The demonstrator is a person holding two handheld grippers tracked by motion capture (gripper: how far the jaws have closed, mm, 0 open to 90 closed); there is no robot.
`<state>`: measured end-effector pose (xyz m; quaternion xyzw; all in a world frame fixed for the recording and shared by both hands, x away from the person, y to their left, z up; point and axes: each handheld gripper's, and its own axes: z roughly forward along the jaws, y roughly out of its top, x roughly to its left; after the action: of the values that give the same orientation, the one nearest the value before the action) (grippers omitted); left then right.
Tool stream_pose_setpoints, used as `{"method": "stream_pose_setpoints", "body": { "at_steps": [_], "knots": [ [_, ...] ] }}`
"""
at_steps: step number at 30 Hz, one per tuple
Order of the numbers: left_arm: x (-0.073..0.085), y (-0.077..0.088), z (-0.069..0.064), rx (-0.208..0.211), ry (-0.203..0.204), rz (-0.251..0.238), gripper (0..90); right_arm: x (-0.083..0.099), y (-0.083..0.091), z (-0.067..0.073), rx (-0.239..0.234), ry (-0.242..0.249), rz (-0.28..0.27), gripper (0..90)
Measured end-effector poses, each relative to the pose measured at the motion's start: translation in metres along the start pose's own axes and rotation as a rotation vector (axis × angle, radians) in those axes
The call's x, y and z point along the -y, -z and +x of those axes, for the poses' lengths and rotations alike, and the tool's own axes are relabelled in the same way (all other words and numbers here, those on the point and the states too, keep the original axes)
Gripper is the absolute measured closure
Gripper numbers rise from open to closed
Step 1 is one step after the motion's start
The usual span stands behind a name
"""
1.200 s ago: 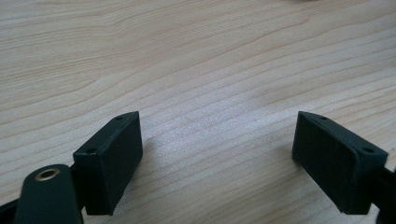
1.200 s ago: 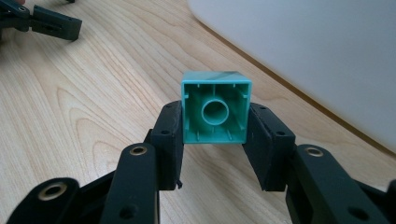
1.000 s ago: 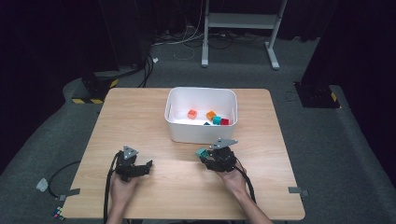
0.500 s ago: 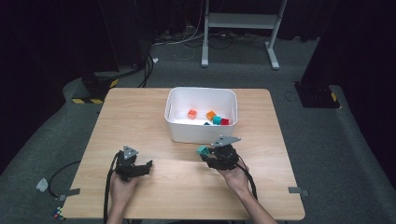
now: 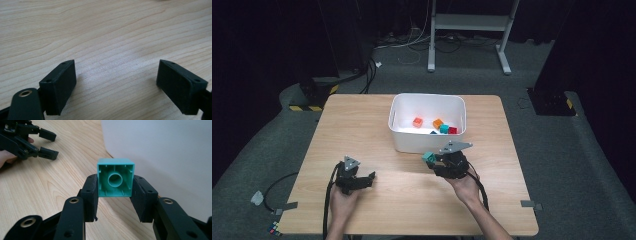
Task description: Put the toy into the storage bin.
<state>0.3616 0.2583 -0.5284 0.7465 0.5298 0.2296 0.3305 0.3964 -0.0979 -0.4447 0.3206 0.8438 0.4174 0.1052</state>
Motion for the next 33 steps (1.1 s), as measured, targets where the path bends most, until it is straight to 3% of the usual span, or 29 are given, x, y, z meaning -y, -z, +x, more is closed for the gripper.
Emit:
{"method": "stream_pose_setpoints", "body": {
  "at_steps": [33],
  "knots": [
    [0.0,0.0,0.0,0.0,-0.001,0.0,16.2,-0.048,0.038,-0.012,-0.024,0.017,-0.096,58.7]
  ]
}}
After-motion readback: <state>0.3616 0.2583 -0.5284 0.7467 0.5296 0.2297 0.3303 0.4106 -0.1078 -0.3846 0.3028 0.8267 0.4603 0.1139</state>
